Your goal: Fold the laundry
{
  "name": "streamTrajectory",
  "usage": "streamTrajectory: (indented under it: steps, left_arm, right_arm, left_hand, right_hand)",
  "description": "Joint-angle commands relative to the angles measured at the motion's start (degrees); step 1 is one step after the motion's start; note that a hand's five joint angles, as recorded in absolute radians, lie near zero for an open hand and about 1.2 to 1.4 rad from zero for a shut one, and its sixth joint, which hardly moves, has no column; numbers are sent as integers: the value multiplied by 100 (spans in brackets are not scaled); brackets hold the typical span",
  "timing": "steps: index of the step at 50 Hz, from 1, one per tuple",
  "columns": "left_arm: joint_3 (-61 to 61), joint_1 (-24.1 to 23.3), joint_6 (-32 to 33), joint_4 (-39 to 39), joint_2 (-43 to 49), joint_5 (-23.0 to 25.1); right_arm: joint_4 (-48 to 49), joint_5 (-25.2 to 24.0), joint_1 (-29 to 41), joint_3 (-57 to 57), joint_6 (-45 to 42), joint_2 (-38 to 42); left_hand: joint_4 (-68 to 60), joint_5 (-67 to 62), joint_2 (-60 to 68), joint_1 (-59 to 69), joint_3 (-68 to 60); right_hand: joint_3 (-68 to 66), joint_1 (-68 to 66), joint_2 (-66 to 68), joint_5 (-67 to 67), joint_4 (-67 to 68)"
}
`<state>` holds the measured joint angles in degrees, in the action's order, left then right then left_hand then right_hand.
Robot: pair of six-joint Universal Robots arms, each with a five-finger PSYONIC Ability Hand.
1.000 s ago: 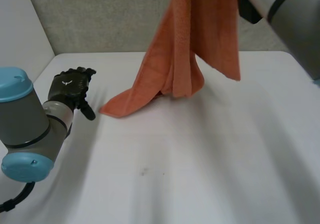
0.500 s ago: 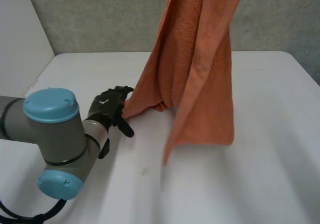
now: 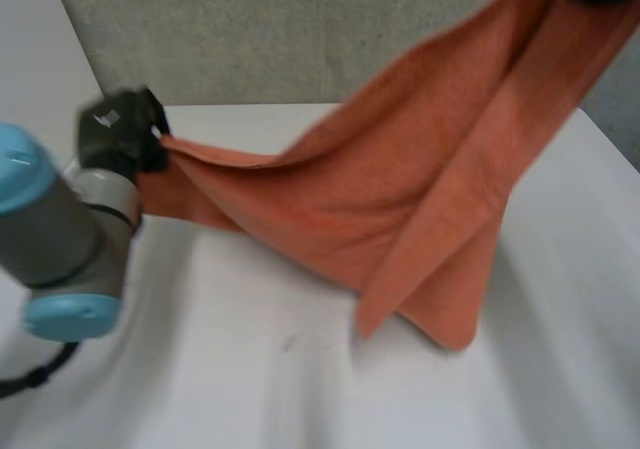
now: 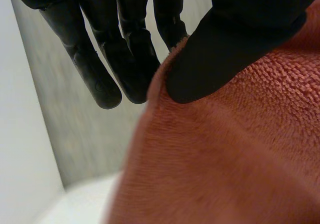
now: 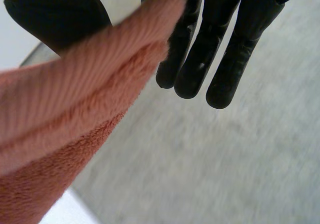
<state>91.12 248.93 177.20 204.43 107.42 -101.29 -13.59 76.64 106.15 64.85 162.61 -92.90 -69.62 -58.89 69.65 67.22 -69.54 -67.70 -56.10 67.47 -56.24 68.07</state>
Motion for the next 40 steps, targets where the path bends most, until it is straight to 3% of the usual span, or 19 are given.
streamTrajectory:
  steps: [1, 8, 13, 20, 24, 29, 31, 33, 38, 40]
  left_arm:
    - [484, 375, 1025, -183, -1652, 1197]
    - [775, 675, 1414, -1081, -1786, 1515]
    - [907, 683, 1686, -1503, -1268, 1515]
    - [417, 719, 2668, -1459, 276, 1480]
    - [-262, 736, 2952, -1310, 850, 1489]
    - [-1563, 719, 3048, -932, 1140, 1515]
    - [-2385, 657, 3040, -276, 1053, 1524]
    - [-2702, 640, 3022, 171, 939, 1533]
    - [-2987, 613, 2786, 1508, 386, 1498]
    - [-2899, 613, 2653, 1775, 244, 1472]
  right_arm:
    - [-21, -105, -156, 960, -467, 431]
    - [23, -123, -122, 1951, -748, 1159]
    - [32, -97, -86, 2164, -915, 1896]
    - [208, -44, -86, 1733, -1056, 2778]
    - [541, 61, -69, 736, -1030, 3295]
    - [1119, 596, 115, -889, -994, 3481]
    - [1447, 774, 221, -1466, -994, 3472]
    - [2365, 966, 370, -2254, -959, 3315]
    - [3676, 1020, 397, -2223, -942, 2692]
    - [3688, 1002, 397, -2056, -942, 2551]
  left_hand:
    - [-1038, -1111, 1035, 1278, -1046]
    - [-1038, -1111, 1035, 1278, -1046]
    - [-1038, -1111, 1035, 1278, -1046]
    - [-1038, -1111, 1035, 1278, -1046]
    - [-1038, -1111, 1035, 1278, -1046]
    - [-1038, -1111, 1035, 1278, -1046]
    - [-1038, -1111, 1035, 1278, -1046]
    - [-1038, -1111, 1035, 1278, -1046]
    - [-1038, -1111, 1035, 1278, -1046]
    - [-1038, -1111, 1035, 1278, -1046]
  right_hand:
    - [-1230, -2390, 1253, -1376, 1193]
    - [-1230, -2390, 1253, -1376, 1193]
    - [-1230, -2390, 1253, -1376, 1193]
    - [-1230, -2390, 1253, -1376, 1193]
    - [-1230, -2390, 1253, -1376, 1193]
    - [-1230, -2390, 1253, -1376, 1193]
    - [-1230, -2390, 1253, -1376, 1193]
    - [-1230, -2390, 1253, -1376, 1193]
    - [-1230, -2390, 1253, -1376, 1193]
    - [-1230, -2390, 1253, -1376, 1193]
